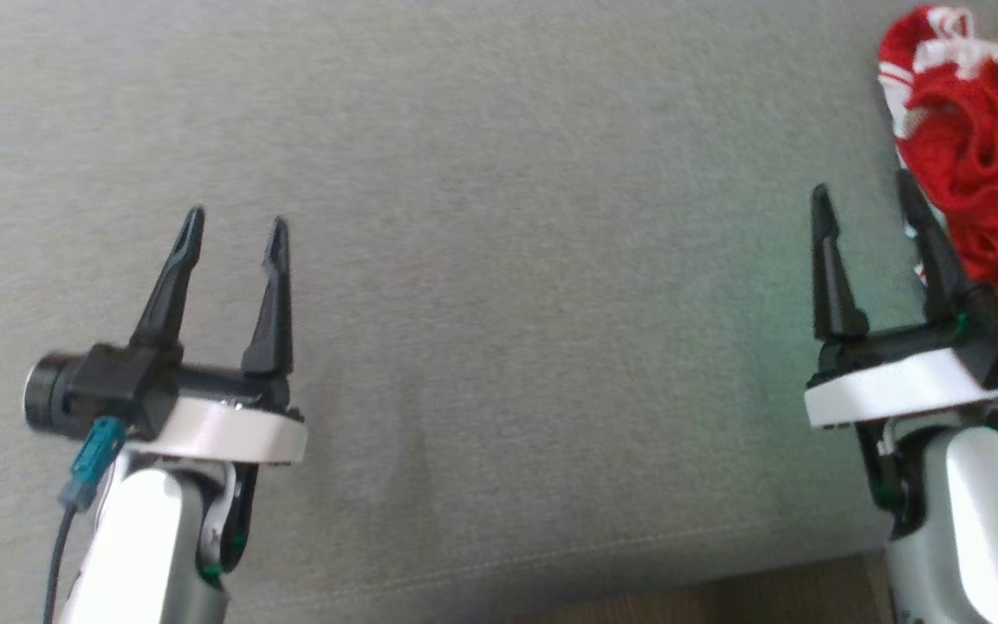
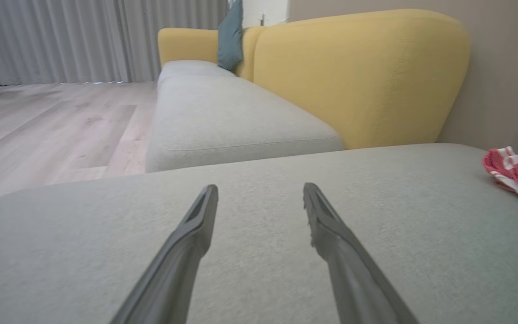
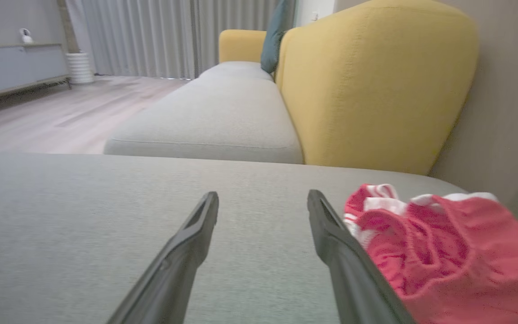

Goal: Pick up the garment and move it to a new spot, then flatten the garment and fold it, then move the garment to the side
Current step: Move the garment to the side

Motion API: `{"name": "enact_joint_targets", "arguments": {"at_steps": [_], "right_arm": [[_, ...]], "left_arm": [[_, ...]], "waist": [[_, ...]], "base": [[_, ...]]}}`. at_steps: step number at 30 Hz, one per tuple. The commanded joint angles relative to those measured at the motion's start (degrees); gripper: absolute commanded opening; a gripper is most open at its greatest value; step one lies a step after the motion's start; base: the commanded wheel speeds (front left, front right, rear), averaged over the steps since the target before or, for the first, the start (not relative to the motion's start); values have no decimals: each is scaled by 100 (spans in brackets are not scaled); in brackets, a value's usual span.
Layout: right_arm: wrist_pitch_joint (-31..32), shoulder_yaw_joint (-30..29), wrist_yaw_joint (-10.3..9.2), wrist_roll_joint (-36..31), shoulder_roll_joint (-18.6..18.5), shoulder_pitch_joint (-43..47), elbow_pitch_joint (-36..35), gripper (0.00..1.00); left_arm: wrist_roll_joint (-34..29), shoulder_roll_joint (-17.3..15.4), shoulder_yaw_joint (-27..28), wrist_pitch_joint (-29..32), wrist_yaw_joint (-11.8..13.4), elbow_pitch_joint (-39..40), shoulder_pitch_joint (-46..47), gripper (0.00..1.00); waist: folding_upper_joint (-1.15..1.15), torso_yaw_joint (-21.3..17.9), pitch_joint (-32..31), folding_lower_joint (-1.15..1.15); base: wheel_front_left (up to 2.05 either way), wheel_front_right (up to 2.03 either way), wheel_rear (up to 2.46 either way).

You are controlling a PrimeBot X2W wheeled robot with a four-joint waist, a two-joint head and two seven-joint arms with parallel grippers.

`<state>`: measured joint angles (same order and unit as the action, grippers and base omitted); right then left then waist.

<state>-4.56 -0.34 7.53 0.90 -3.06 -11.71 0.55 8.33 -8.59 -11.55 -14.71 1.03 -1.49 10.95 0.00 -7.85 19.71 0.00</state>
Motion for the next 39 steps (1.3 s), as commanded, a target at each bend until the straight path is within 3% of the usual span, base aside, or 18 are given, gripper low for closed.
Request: {"name": "enact_joint_targets", "arguments": {"at_steps": [1,13,28,39], "right_arm": [[-53,158,-4,65,9,87,-168,100],[5,295,-4,404,17,608,-233,100],[243,237,-4,558,18,1286,-500,100],[372,160,-4,567,18,1509,-596,100]], "left_arm": [[39,-38,254,-28,47,149,-4,100],[120,-61,388,-29,143,-131,-501,100],[212,-93,293,65,199,-248,-989,100],[207,-136,215,211,279,-182,-1159,100]], "waist": [[0,317,-311,0],[0,743,-995,0],[0,762,-1702,0],[0,759,-1887,0]], "base": [[0,0,0],[0,0,0],[0,0,0],[0,0,0]]}}
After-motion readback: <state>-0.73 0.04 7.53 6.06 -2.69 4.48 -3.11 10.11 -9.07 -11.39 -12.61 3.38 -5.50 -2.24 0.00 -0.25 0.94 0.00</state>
